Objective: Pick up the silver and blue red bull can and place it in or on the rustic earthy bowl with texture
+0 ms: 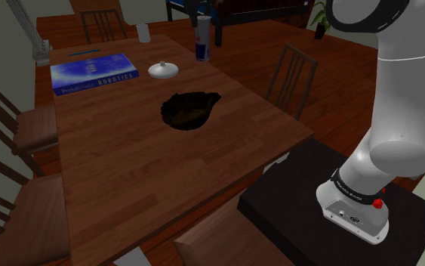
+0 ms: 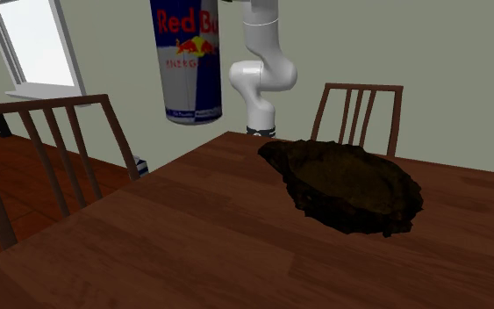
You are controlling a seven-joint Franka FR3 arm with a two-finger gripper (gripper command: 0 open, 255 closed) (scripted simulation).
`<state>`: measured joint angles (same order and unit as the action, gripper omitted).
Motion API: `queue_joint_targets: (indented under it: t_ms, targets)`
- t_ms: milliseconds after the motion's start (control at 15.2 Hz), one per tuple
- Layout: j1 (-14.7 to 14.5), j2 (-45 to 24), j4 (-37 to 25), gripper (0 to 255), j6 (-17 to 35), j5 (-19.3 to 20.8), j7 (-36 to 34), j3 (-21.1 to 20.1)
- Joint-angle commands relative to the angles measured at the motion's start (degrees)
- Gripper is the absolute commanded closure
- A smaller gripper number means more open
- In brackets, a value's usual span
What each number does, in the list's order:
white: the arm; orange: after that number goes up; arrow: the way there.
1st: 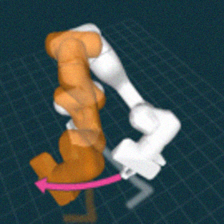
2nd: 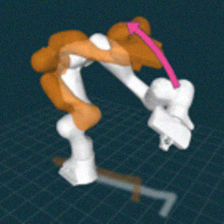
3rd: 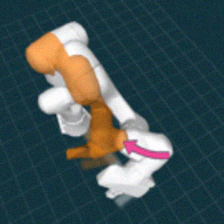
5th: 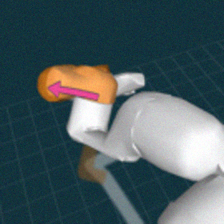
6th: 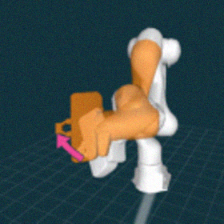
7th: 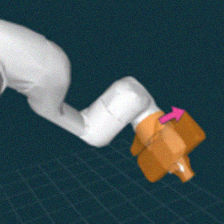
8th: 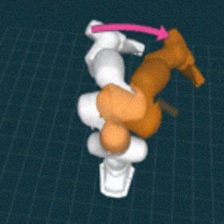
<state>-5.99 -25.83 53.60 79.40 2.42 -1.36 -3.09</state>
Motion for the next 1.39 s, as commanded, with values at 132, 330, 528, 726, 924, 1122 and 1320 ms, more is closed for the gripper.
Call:
queue_joint_targets:
  t_ms: [132,330,528,726,924,1122,1320]
  targets:
    - [-2.1,4.3,4.3,255,-0.1,0.1,-3.0,-0.8]
    - [-4.2,8.1,8.2,255,0.0,0.2,-6.1,-1.8]
    - [-6.4,11.0,10.7,255,-0.5,0.2,-9.4,-3.0]
    - [-8.5,13.3,12.1,255,-1.4,0.2,-12.8,-4.2]
    - [-11.4,15.1,12.5,255,-3.0,0.3,-17.3,-6.0]
    - [-11.1,16.8,17.3,255,0.2,0.0,-17.2,-5.9]
    - [-10.9,18.2,21.6,255,3.1,-0.2,-17.1,-5.9]
